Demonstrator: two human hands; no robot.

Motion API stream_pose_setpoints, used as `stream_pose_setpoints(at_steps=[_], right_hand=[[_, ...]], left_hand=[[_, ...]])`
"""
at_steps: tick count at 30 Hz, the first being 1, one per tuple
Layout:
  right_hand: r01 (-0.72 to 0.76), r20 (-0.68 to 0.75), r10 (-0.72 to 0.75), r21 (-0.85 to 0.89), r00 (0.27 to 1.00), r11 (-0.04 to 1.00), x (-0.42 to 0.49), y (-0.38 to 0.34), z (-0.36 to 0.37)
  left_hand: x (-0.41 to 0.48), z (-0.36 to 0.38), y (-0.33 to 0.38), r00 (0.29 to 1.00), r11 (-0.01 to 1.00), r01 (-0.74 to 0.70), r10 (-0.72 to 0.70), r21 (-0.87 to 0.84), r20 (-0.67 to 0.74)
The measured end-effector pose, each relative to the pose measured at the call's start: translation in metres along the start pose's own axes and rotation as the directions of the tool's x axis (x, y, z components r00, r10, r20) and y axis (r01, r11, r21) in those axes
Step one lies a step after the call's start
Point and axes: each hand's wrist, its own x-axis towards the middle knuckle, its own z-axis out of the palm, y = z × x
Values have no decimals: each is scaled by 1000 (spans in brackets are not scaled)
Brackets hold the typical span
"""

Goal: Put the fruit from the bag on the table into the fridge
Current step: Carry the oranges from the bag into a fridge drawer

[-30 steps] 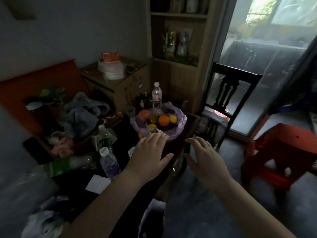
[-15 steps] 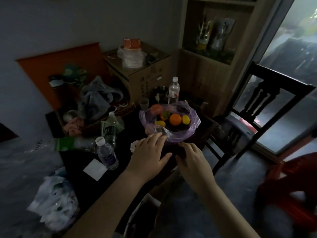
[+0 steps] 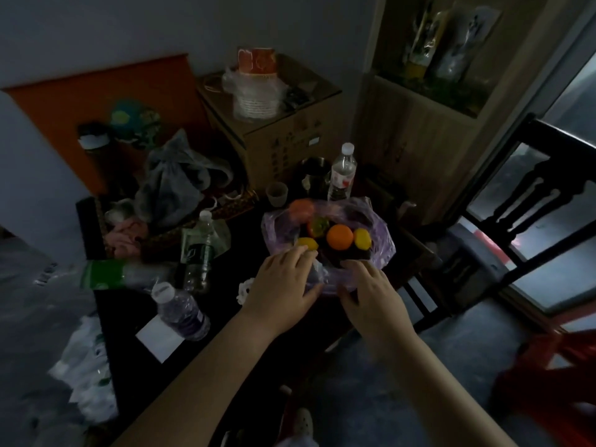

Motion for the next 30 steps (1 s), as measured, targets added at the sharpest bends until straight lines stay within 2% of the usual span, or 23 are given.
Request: stream_pose_setpoints(at_steps=[5,11,16,20,30], right_hand=[[6,89,-2,-36,996,999,33,27,6],[30,188,-16,-71,982,997,72,63,16],[106,255,-91,-43,963,993,104,86,26],[141,288,-122,-48,950,989,119,93,31],[145,384,-101,-86,918,986,158,101,48]], left_hand=[[35,12,-6,1000,1000,7,-7,-25,23],[58,33,-6,992,995,95,-91,-36,90],[71,44,-7,984,987,157,-154,-26,92],[80,52,-12,979,982,186,-182,-40,91],[126,85,-30,940,962,269,-251,-49,230]])
